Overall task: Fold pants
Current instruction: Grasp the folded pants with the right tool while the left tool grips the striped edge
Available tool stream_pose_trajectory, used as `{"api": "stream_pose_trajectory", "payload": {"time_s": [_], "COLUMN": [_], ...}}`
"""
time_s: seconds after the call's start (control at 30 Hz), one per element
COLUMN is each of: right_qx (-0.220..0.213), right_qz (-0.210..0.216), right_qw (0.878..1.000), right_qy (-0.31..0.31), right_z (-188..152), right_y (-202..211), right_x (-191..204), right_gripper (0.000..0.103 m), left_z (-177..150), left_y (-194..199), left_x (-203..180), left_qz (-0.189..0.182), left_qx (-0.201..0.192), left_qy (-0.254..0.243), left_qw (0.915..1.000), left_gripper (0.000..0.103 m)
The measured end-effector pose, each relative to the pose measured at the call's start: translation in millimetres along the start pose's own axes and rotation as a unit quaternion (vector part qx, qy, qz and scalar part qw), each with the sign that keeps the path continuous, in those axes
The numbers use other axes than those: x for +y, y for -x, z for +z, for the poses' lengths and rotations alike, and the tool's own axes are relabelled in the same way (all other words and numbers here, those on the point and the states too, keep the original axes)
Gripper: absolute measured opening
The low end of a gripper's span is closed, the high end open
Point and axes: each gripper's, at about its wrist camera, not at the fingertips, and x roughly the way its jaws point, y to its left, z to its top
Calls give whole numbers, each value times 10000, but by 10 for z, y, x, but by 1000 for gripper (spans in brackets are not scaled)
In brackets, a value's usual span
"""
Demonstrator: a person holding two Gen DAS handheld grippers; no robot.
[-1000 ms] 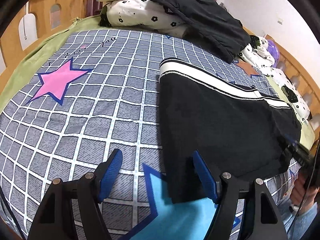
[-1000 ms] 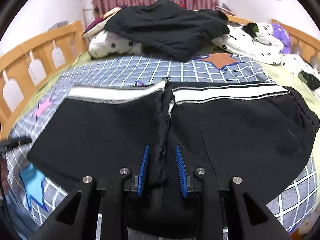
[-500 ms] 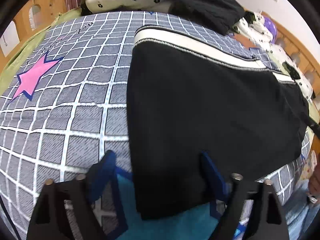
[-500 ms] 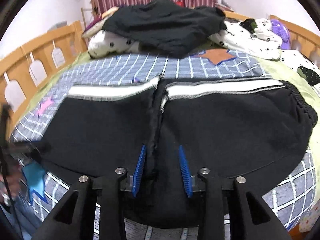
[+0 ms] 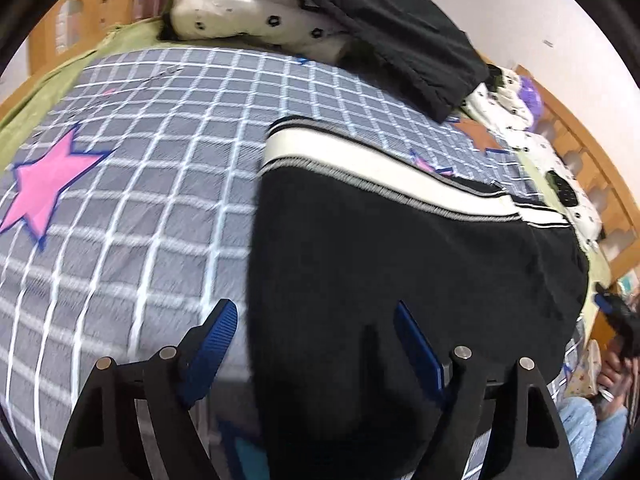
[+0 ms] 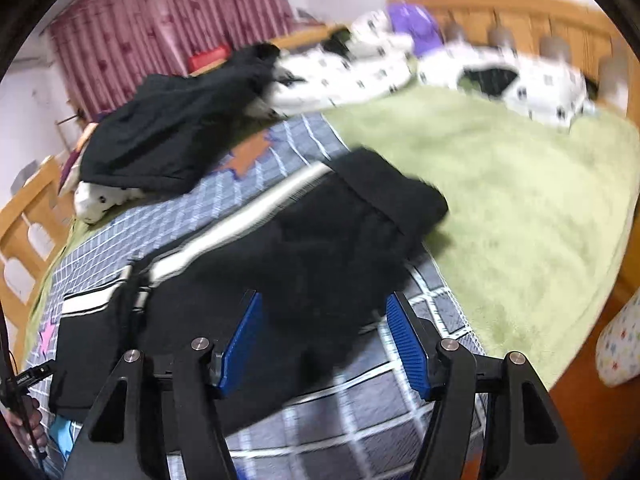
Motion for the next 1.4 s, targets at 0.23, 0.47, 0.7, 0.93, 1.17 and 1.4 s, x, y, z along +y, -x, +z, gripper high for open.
{"api": "stream_pose_trajectory", "payload": {"time_s": [0.23, 0.47, 0.7, 0.93, 1.17, 1.4], "right_qx": [368, 273, -899, -1393, -1176, 400], "right_qz": [487, 440, 32, 439, 1326, 381], "right_qw": [9969, 9970, 9950, 9861, 9786, 9815], "right_qy": [-504, -573, 429, 786, 1050, 1831], "right_z": [92, 289, 465, 857, 692, 106], "right_y": [-706, -914, -261, 331, 292, -1014], "right_x": [-224, -211, 522, 1453, 2242, 2423], "right_gripper": [64, 41, 13, 12, 13, 15], "left_z": [304, 473, 683, 1065, 1132, 947], "left_y": [-469, -577, -86, 513, 924, 178], "left_x": [217, 356, -31, 382, 1361, 2005], "left_qz": [-286, -626, -371, -520, 823, 1410], "left_qx": [423, 402, -322, -668, -784, 68], "left_qy": [335, 895, 411, 686, 675, 1068], "left_qw": [9981, 9932, 9979, 9940, 9912, 9842], "left_gripper": [61, 18, 12, 12, 12, 17]}}
